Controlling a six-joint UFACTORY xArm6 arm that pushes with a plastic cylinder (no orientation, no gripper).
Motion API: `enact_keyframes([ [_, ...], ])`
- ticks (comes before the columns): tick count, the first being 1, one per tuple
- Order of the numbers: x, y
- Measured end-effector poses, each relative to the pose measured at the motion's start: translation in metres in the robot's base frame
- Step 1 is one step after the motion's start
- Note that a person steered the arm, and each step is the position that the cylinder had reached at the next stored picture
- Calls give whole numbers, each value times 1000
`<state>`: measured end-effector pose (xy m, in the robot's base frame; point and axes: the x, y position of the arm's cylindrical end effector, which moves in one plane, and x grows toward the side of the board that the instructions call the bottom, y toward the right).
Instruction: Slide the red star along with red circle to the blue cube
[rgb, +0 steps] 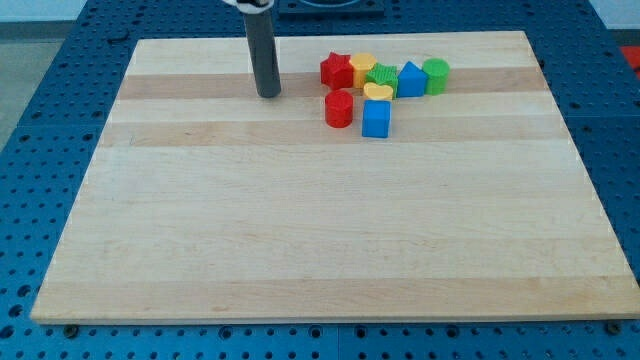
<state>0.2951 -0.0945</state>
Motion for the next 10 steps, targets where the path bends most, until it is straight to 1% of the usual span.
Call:
enact_keyframes([
  [2,-68,3],
  [4,-100,64],
  [5,-102,94],
  [6,-101,112],
  [10,-53,114],
])
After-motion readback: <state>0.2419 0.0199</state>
